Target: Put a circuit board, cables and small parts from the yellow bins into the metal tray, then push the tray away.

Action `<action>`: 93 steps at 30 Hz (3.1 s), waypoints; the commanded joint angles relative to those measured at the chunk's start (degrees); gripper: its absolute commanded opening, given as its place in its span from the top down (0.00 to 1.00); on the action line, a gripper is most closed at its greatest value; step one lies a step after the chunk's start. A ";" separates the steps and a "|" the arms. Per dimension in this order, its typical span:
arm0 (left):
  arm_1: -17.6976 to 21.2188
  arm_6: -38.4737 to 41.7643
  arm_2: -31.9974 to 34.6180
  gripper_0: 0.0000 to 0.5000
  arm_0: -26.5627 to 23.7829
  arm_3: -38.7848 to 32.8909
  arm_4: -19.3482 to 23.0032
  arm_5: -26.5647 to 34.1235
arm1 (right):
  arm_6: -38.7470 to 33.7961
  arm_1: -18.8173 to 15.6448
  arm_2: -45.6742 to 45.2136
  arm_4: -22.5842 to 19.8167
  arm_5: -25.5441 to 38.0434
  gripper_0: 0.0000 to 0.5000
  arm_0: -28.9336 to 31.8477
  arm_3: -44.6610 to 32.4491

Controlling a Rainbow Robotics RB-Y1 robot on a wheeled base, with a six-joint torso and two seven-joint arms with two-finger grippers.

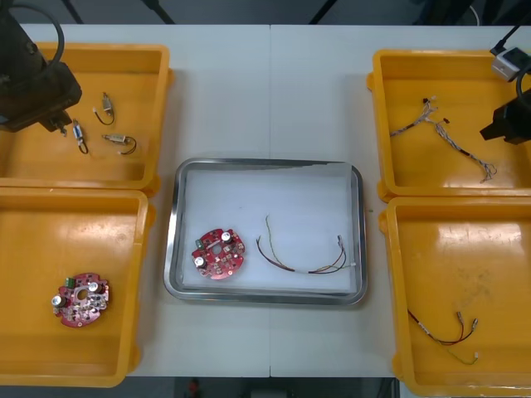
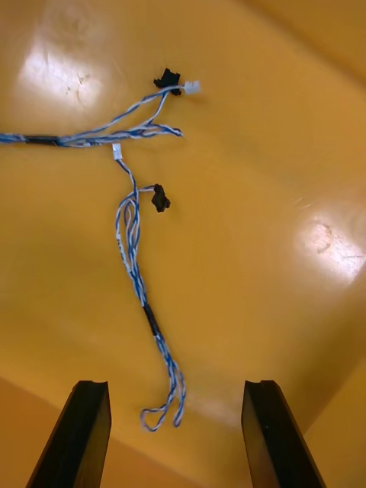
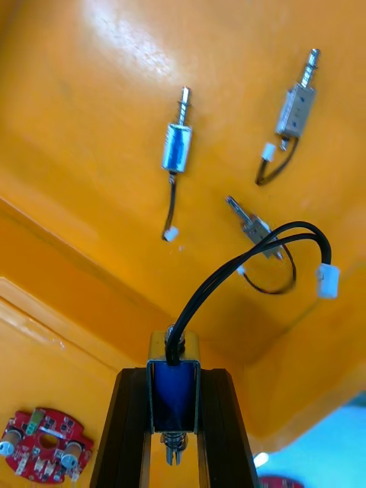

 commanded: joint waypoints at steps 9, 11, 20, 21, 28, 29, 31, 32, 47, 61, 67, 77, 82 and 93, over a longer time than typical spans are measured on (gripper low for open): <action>-0.84 -4.33 4.20 1.00 -2.04 -10.54 3.47 3.89 | 8.38 -2.22 14.53 -1.85 -9.46 0.00 -3.84 5.46; -1.80 -4.06 5.43 1.00 -0.98 -11.68 3.38 4.33 | 8.38 -1.86 15.24 -2.20 -10.34 0.00 -3.93 6.16; -8.22 -2.30 8.50 1.00 5.34 -21.35 -3.74 6.17 | 8.38 0.33 15.24 -2.99 -11.57 0.00 -4.37 9.24; -9.36 -2.04 8.77 1.00 6.31 -22.40 -5.15 6.44 | 8.38 0.69 15.24 -3.16 -11.74 0.00 -4.72 9.85; -16.22 -1.43 10.09 1.00 14.13 -29.26 -17.01 6.96 | 7.85 3.06 15.24 -3.87 -12.44 0.00 -5.95 13.02; -16.83 -1.43 10.09 1.00 14.66 -29.61 -17.98 6.96 | 7.76 3.23 15.24 -3.96 -12.62 0.00 -5.95 13.19; -19.12 -1.69 10.09 1.00 16.15 -30.40 -20.88 6.96 | 7.59 3.67 15.24 -4.31 -12.97 0.00 -5.86 13.63; -19.64 -1.78 10.09 1.00 16.42 -30.49 -21.41 6.96 | 7.50 3.85 15.24 -4.39 -12.97 0.00 -5.86 13.63; -30.63 -2.13 3.93 1.00 16.68 -28.38 -33.45 9.25 | 6.36 5.61 15.50 -6.94 -12.88 0.00 -5.86 14.86; -35.38 -2.13 -2.22 1.00 16.42 -18.80 -40.39 3.18 | 6.97 5.78 16.29 -6.77 -13.24 1.00 -5.86 15.22; -36.26 -1.69 -4.94 1.00 16.42 -17.48 -42.41 2.13 | 8.38 4.02 16.29 -5.98 -12.00 1.00 -6.92 13.02; -36.96 -1.69 -7.84 1.00 16.51 -14.32 -43.12 0.81 | 10.05 1.83 9.52 -4.39 -2.16 1.00 -7.62 9.33; -36.96 -1.78 -8.46 0.99 16.51 -13.18 -43.64 -0.33 | 10.40 1.30 4.95 -3.34 3.82 1.00 -7.62 7.48; -36.78 -1.95 -8.46 0.41 15.98 -13.26 -43.64 -0.33 | 10.22 1.21 -5.95 -0.79 17.97 1.00 -7.53 4.67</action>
